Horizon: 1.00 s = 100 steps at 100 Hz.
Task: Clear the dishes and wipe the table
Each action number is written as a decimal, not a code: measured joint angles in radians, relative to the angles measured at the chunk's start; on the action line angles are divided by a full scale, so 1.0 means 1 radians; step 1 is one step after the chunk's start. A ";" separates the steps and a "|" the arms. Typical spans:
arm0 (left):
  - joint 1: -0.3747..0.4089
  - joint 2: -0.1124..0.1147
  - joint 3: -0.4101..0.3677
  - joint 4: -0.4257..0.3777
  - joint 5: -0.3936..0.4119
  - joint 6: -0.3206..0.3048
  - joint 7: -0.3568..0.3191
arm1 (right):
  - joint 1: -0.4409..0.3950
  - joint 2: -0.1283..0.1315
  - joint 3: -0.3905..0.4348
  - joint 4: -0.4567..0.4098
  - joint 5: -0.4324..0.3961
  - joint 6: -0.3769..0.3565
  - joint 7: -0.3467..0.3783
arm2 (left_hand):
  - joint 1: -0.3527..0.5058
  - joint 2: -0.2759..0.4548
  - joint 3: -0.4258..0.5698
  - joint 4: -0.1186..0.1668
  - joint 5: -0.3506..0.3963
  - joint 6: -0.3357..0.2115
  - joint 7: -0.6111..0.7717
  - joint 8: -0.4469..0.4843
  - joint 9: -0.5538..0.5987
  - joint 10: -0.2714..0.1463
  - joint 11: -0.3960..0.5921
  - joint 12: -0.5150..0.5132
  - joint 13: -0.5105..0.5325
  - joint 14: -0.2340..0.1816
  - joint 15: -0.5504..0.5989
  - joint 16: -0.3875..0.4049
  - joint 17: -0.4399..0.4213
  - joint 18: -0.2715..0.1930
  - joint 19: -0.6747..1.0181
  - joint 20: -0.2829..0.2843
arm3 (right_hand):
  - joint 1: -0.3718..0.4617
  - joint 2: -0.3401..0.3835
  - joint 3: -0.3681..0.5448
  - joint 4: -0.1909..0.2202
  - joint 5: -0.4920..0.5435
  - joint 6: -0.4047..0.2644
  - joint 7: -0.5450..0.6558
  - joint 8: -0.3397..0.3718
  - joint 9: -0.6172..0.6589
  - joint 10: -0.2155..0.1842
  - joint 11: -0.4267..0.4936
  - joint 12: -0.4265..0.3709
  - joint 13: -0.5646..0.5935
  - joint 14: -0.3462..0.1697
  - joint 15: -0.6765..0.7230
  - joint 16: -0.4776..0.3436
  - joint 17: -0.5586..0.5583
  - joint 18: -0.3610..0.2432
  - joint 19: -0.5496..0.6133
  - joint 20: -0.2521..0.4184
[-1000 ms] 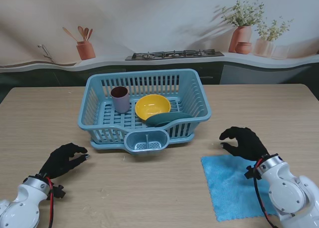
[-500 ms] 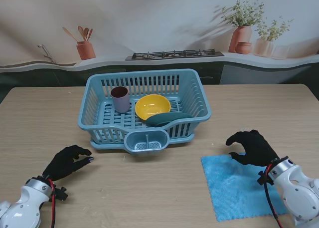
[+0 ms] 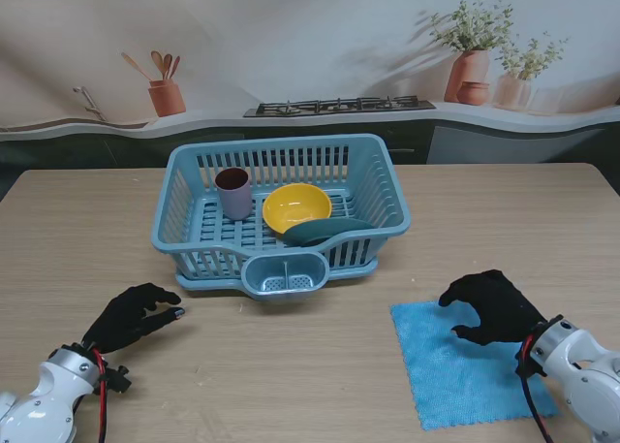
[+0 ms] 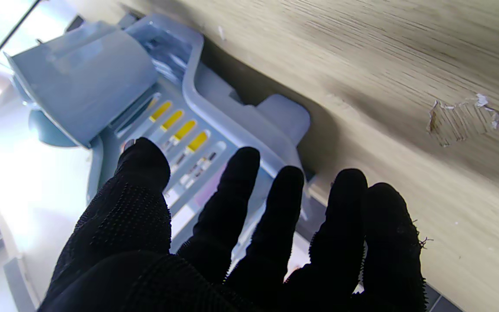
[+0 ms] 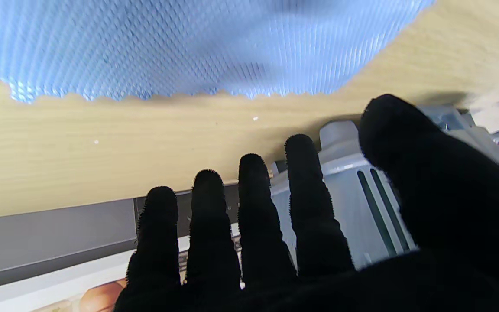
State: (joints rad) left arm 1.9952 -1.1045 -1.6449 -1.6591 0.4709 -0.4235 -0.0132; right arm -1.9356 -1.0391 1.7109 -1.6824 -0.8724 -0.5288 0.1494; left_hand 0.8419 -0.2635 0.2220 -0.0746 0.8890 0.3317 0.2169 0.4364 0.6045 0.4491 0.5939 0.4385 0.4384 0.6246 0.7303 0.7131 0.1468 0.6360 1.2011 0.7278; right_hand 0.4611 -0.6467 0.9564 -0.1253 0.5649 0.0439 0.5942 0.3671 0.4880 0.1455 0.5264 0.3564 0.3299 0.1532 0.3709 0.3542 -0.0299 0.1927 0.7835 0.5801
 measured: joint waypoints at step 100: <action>0.019 -0.001 0.000 -0.017 0.001 0.007 0.018 | -0.025 0.035 -0.083 0.002 -0.075 0.118 0.137 | 0.016 0.005 -0.002 0.000 0.000 -0.001 0.000 0.000 0.001 -0.001 0.000 0.000 0.004 -0.007 0.000 -0.001 -0.006 -0.001 -0.005 -0.023 | 0.046 -0.099 0.020 0.000 -0.314 -0.043 -0.094 -0.004 -0.310 -0.034 -0.001 -0.028 -0.147 -0.060 -0.072 -0.009 0.075 0.012 -0.116 0.167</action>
State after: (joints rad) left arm 2.0141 -1.1059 -1.6453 -1.6765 0.4718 -0.4167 0.0049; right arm -1.9609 -1.0043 1.6281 -1.6808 -0.9470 -0.4109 0.2864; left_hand 0.8581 -0.2582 0.2196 -0.0745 0.8890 0.3309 0.2169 0.4362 0.6058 0.4479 0.5937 0.4384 0.4419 0.6181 0.7300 0.7125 0.1409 0.6349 1.1958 0.7051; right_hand 0.5068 -0.7454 0.9761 -0.1254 0.2506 0.0005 0.5003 0.3630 0.1778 0.1116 0.5254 0.3282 0.1827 0.0929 0.2991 0.3453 0.0448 0.2044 0.6674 0.7468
